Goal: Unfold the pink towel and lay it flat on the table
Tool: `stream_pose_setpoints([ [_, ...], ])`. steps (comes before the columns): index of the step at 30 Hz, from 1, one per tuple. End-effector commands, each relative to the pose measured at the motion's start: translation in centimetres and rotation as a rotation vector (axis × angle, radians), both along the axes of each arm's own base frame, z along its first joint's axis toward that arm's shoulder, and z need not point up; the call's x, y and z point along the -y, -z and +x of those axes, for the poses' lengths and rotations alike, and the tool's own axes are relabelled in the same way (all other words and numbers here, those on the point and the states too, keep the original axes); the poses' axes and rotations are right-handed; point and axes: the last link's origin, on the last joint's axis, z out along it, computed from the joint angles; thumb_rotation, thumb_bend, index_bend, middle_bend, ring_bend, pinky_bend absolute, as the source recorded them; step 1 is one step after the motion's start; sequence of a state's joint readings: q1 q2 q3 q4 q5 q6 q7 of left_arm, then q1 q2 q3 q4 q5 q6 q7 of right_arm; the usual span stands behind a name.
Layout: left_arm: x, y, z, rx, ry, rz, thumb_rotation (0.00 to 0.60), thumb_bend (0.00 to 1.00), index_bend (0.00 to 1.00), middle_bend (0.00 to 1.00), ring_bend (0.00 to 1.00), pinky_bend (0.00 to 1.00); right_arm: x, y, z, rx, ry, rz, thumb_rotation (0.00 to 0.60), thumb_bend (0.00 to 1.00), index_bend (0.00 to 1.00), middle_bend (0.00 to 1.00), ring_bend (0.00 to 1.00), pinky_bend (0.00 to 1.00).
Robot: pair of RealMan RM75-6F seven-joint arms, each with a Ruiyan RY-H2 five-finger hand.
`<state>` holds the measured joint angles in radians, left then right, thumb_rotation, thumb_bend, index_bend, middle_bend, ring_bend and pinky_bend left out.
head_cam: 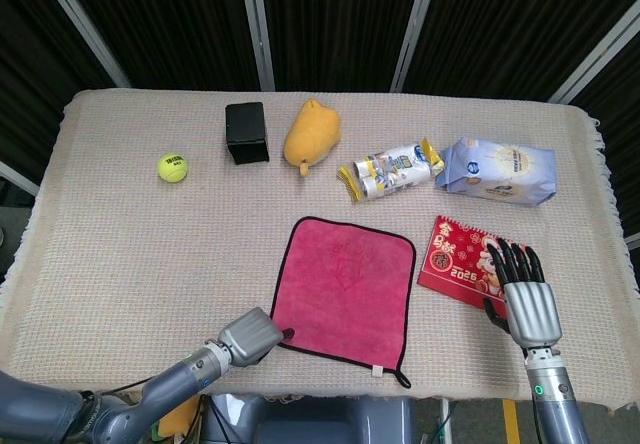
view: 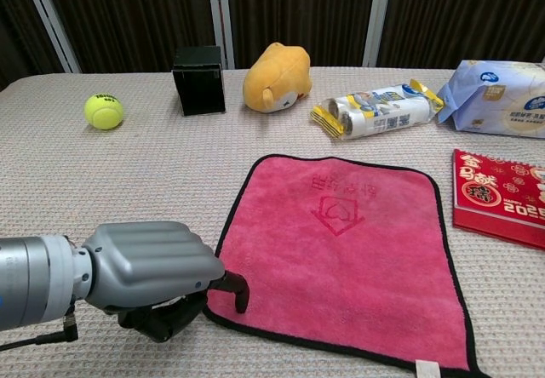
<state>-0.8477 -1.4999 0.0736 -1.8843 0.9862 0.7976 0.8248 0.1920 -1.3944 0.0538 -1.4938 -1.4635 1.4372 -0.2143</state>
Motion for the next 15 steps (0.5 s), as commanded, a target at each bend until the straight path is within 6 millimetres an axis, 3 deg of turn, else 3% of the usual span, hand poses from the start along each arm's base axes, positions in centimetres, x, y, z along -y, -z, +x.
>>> stream_pose_setpoints([
  [1,0.07,-0.14,-0.23,-0.006,-0.003,-0.001,0.600,0.85,0.26,0.83,0.73,0.72,-0.02,0.02,0.01,0.000,0.000,0.001,0.600,0.37,0.00,0.00,0.00,0.00],
  [15,0.16,-0.68,-0.86,-0.012,-0.018,-0.009,0.600,0.84,0.23,0.81,0.73,0.72,0.06,0.24,0.16,-0.004,-0.001,0.009,0.600,0.37,0.00,0.00,0.00,0.00],
])
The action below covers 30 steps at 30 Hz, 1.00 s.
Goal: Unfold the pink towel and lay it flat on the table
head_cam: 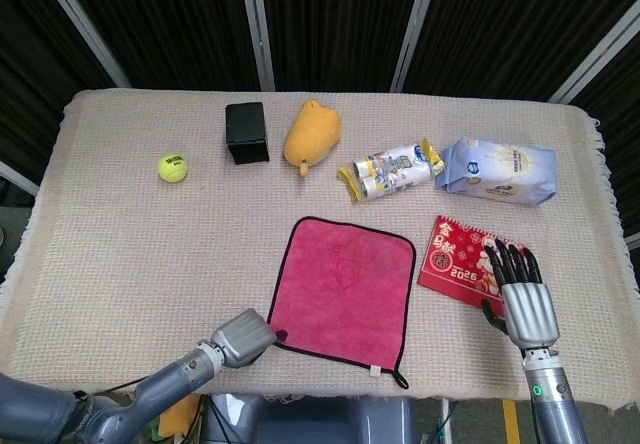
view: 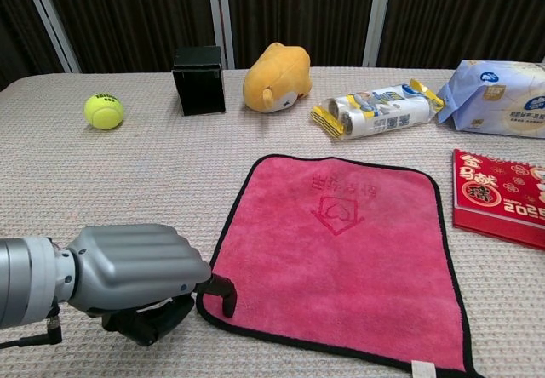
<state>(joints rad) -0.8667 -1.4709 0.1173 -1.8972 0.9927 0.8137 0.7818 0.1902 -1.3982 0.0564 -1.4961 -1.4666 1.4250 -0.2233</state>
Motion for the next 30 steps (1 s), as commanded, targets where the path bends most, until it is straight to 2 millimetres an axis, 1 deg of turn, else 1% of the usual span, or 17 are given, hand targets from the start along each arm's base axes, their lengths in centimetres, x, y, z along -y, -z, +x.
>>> stream_pose_setpoints([
  [1,0.0,-0.1,0.0,0.007,-0.001,0.004,0.600,0.83,0.21,0.80,0.72,0.72,0.2,-0.1,0.1,0.000,-0.003,-0.003,0.600,0.37,0.00,0.00,0.00,0.00],
  [4,-0.1,-0.5,0.0,0.027,-0.008,0.019,0.600,0.75,0.12,0.77,0.69,0.72,-0.1,0.1,0.0,0.000,0.001,0.001,0.600,0.37,0.00,0.00,0.00,0.00],
  [6,-0.2,-0.6,0.0,0.030,-0.008,0.025,0.600,0.65,0.08,0.74,0.67,0.71,-0.1,0.1,0.0,-0.002,0.000,0.002,0.600,0.37,0.00,0.00,0.00,0.00],
  [8,-0.3,-0.9,-0.1,0.027,-0.002,0.028,0.600,0.53,0.06,0.71,0.65,0.69,-0.1,0.1,0.0,-0.001,-0.003,0.002,0.600,0.37,0.00,0.00,0.00,0.00],
  [9,-0.3,-1.0,-0.1,0.027,-0.001,0.030,0.600,0.50,0.05,0.70,0.63,0.68,-0.1,0.1,0.0,-0.002,-0.004,0.003,0.600,0.37,0.00,0.00,0.00,0.00],
  [10,-0.3,-1.2,-0.1,0.028,-0.003,0.031,0.600,0.45,0.04,0.67,0.61,0.67,-0.1,0.1,0.0,-0.002,-0.005,0.004,0.600,0.37,0.00,0.00,0.00,0.00],
  [12,-0.3,-1.7,0.0,0.033,-0.008,0.036,0.600,0.32,0.01,0.55,0.54,0.62,-0.1,0.1,0.0,-0.003,-0.005,0.005,0.600,0.37,0.00,0.00,0.00,0.00],
  [13,-0.3,-1.9,-0.1,0.034,-0.009,0.040,0.600,0.29,0.01,0.50,0.52,0.59,-0.1,0.1,0.0,-0.004,-0.005,0.006,0.600,0.37,0.00,0.00,0.00,0.00],
  [14,-0.3,-2.3,-0.1,0.040,-0.013,0.051,0.600,0.24,0.00,0.42,0.48,0.54,-0.1,0.1,0.0,-0.005,-0.004,0.008,0.600,0.37,0.00,0.00,0.00,0.00],
  [15,-0.3,-2.6,-0.2,0.047,-0.018,0.061,0.600,0.21,0.00,0.37,0.44,0.51,-0.1,0.1,0.0,-0.006,-0.004,0.010,0.600,0.37,0.00,0.00,0.00,0.00],
  [17,-0.4,-3.6,-0.4,0.068,-0.031,0.100,0.600,0.13,0.00,0.23,0.33,0.40,-0.1,0.1,0.0,-0.010,-0.008,0.012,0.600,0.37,0.00,0.00,0.00,0.00],
  [19,-0.5,-4.7,-0.8,0.109,-0.045,0.170,0.600,0.09,0.00,0.13,0.23,0.31,-0.1,0.2,0.0,-0.014,-0.013,0.015,0.600,0.37,0.00,0.00,0.00,0.00],
  [20,-0.5,-5.2,-1.2,0.131,-0.052,0.205,0.600,0.07,0.00,0.09,0.16,0.25,-0.1,0.2,0.0,-0.015,-0.015,0.016,0.600,0.37,0.00,0.00,0.00,0.00],
  [23,-0.4,-6.5,-2.5,0.193,-0.072,0.314,0.600,0.04,0.00,0.01,0.03,0.11,0.0,0.2,-0.1,-0.023,-0.019,0.021,0.600,0.37,0.00,0.00,0.00,0.00],
  [24,-0.3,-6.9,-3.1,0.213,-0.077,0.349,0.600,0.03,0.00,0.00,0.01,0.07,-0.1,0.3,-0.2,-0.027,-0.020,0.025,0.600,0.37,0.00,0.00,0.00,0.00],
  [26,0.1,-7.8,-4.8,0.253,-0.103,0.419,0.600,0.01,0.00,0.00,0.00,0.02,-0.1,0.4,-0.3,-0.038,-0.021,0.037,0.600,0.37,0.00,0.00,0.00,0.00],
  [30,1.0,-9.1,-8.0,0.289,-0.163,0.504,0.600,0.00,0.00,0.00,0.00,0.00,-0.3,0.6,-0.5,-0.058,-0.026,0.051,0.600,0.35,0.00,0.00,0.00,0.00],
])
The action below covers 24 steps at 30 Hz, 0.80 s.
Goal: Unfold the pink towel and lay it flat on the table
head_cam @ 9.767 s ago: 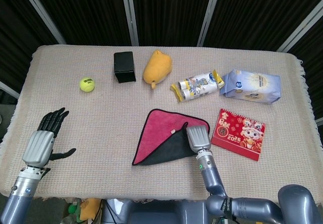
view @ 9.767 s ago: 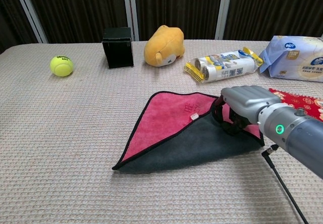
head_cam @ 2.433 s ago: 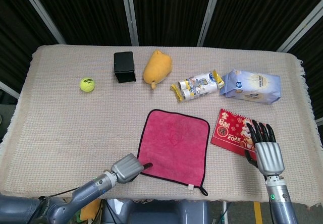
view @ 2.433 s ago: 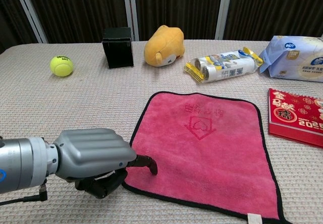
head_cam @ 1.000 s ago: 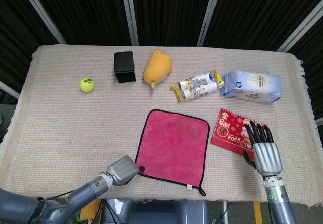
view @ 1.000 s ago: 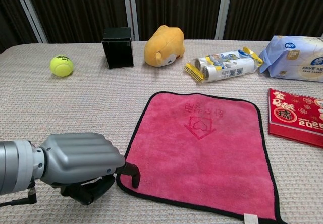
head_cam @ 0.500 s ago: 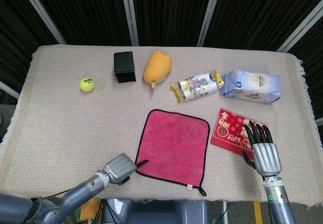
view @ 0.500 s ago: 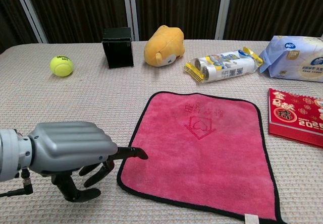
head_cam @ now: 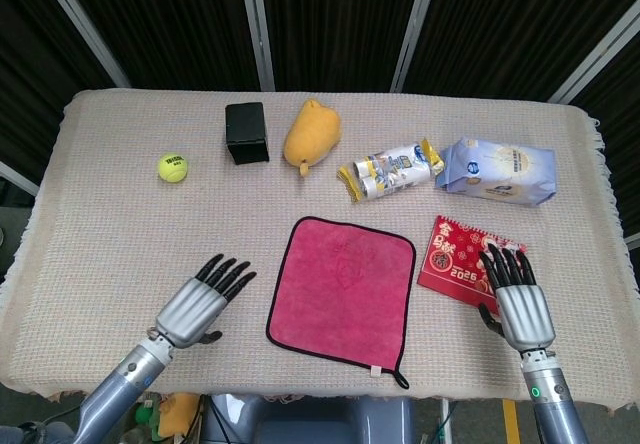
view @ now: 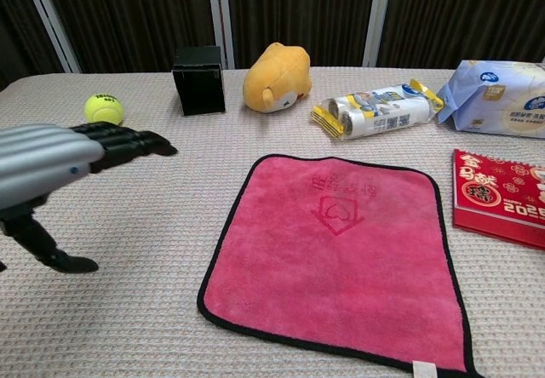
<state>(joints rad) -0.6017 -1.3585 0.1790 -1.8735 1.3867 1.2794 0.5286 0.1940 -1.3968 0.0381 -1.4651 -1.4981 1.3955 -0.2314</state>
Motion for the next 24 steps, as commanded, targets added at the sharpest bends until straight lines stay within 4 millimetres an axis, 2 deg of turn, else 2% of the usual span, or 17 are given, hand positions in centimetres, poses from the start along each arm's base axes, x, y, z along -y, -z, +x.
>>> stream_pose_setpoints([
  [1,1.5,-1.7,-4.5,0.035,-0.081,0.094,0.600,0.00,0.00,0.00,0.00,0.00,-0.1,0.1,-0.1,-0.014,-0.005,0.006,0.600,0.35,0.00,0.00,0.00,0.00],
  [11,5.0,-5.0,-10.4,0.122,-0.144,0.309,0.600,0.00,0.00,0.00,0.00,0.00,-1.5,-0.3,-1.6,-0.037,0.009,0.004,0.600,0.33,0.00,0.00,0.00,0.00],
  [19,6.9,-7.1,-13.2,0.117,-0.202,0.375,0.600,0.00,0.00,0.00,0.00,0.00,-2.8,-1.1,-1.8,-0.029,-0.031,-0.013,0.600,0.33,0.00,0.00,0.00,0.00],
  [24,7.5,-7.6,-14.2,0.116,-0.239,0.383,0.600,0.00,0.00,0.00,0.00,0.00,-3.4,-0.6,-1.9,-0.033,-0.039,0.015,0.600,0.33,0.00,0.00,0.00,0.00],
])
